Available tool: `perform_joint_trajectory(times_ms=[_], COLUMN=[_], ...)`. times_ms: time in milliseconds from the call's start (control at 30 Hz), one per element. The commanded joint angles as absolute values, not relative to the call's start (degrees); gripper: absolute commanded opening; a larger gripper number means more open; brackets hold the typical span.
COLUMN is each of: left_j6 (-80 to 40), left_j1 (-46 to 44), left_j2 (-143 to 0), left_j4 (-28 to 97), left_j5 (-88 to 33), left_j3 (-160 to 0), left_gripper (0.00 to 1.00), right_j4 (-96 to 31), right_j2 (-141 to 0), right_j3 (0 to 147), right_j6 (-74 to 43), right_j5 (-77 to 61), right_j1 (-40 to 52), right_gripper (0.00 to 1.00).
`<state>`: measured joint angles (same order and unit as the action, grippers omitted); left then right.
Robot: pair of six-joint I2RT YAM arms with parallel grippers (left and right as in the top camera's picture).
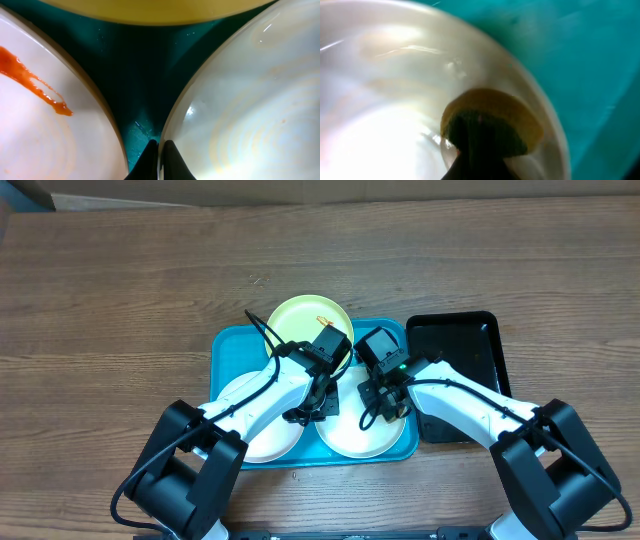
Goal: Clean dirty plates on tray and stack at the side
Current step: 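Move the sponge onto the right white plate and scrub it, then return the sponge to the black tray and rinse it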
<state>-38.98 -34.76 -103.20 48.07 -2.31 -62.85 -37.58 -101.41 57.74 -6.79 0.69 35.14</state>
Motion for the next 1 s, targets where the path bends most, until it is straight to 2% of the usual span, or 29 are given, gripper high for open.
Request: perform_joint_trajectory(times_ms=[0, 133, 300, 567, 833, 967], left_j6=[-38.5, -38.5, -38.5, -38.6, -38.6, -38.5], left_j1=[-34.5, -34.5, -34.5, -34.5, -34.5, -34.5], left_j2=[-103.6, -103.6, -103.6, -103.6, -103.6, -103.6], left_j4=[48.0, 47.9, 48.0, 48.0, 47.9, 47.7], left_j5=[-1.5, -1.5, -1.5, -1.5, -1.7, -2.0], left_j3=[-63.6, -63.6, -63.6, -63.6, -63.6, -63.6], left_gripper=[0.04, 0.04, 0.04, 0.06, 0.06, 0.09], right_j4=[-39.9, -43.4, -49.6, -61.1, -67.3, -66.5], right_j2=[-104.2, -104.2, -103.9, -101.6, -99.0, -99.0], right_j3=[57.9, 60.1, 66.8, 77.1, 77.0, 74.5], right_j6=[-5.2, -0.2, 0.8, 4.7, 3.2, -9.0], right_j5=[-10.3, -16.1, -20.8, -23.2, -14.8, -1.0], right_j1=[35.9, 35.8, 33.5, 25.1, 13.6, 9.9], right_gripper=[0.04, 0.04, 0.04, 0.04, 0.04, 0.04])
